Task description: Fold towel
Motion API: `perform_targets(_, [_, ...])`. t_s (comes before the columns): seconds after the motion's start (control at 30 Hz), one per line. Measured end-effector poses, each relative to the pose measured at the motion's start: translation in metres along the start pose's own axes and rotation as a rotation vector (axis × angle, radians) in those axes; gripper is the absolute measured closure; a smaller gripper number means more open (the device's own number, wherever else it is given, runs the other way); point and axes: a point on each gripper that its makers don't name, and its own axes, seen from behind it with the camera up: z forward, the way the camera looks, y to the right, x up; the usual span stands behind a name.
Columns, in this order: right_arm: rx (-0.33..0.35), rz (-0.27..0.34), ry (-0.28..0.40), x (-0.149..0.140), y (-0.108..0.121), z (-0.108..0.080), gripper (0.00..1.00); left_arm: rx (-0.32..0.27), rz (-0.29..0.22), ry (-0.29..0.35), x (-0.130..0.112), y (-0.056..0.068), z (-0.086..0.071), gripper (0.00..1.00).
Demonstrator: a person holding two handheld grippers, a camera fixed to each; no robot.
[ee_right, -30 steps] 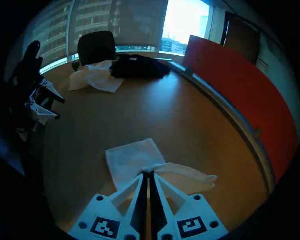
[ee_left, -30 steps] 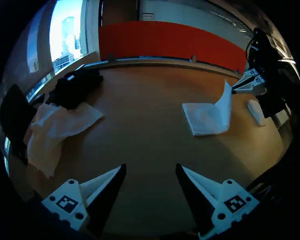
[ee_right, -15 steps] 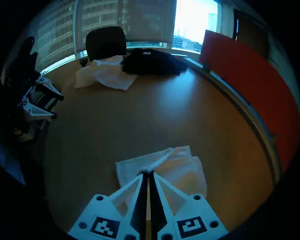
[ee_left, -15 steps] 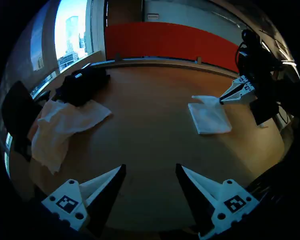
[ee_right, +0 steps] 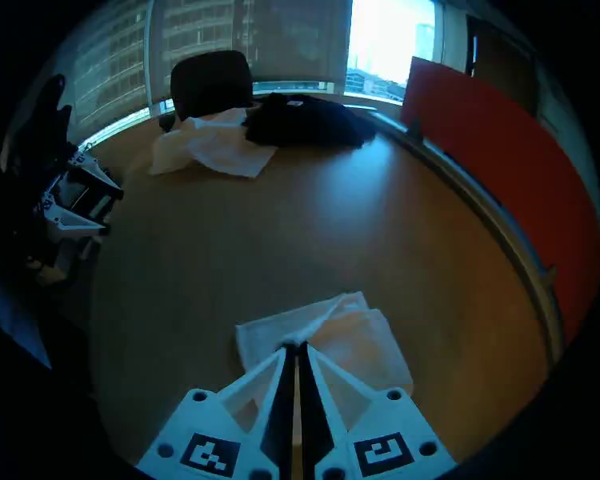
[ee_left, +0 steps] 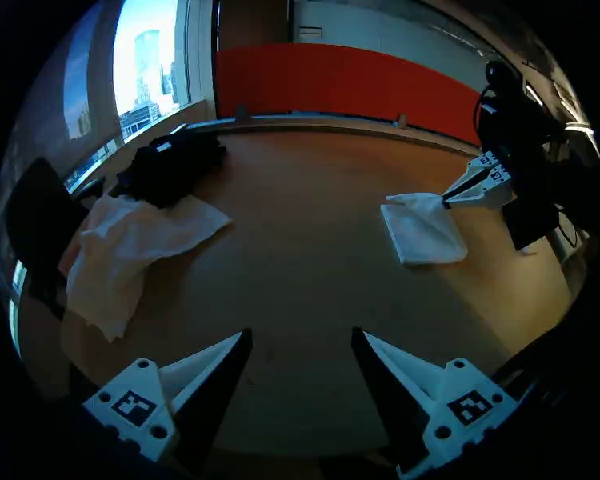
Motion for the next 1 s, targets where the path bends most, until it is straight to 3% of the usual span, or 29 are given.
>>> perform_targets(0.33, [0.001,-0.001,-0.004,-0.002,-0.003,0.0,0.93,-0.002,0.004,0.001,0.001,0.0,0.001,0.08])
perform_targets(0.4, [0.001,-0.003,-0.007,-0.003,-0.004,0.0,0.84,-0.001,0.002,0.0,0.0,0.0,0.0,0.08])
perform_targets(0.53, [0.002,0.002,-0.018,-0.008,-0.007,0.0,0.41,0.001,-0.001,0.0,0.0,-0.001,0.0,0.08])
perform_targets(0.57, [0.001,0.004,-0.019,-0.008,-0.007,0.0,0.35,0.002,-0.001,0.0,-0.001,-0.001,0.0,0.08])
perform_targets(0.73, [-0.023,0.011,-0.023,-0.013,-0.004,-0.002,0.25,0.002,0.001,0.0,0.0,-0.001,0.0,0.08])
perform_targets(1.0, [-0.054,0.039,-0.035,-0.026,-0.002,-0.003,0.25,0.001,0.002,0.006,0.002,-0.001,0.0,0.08])
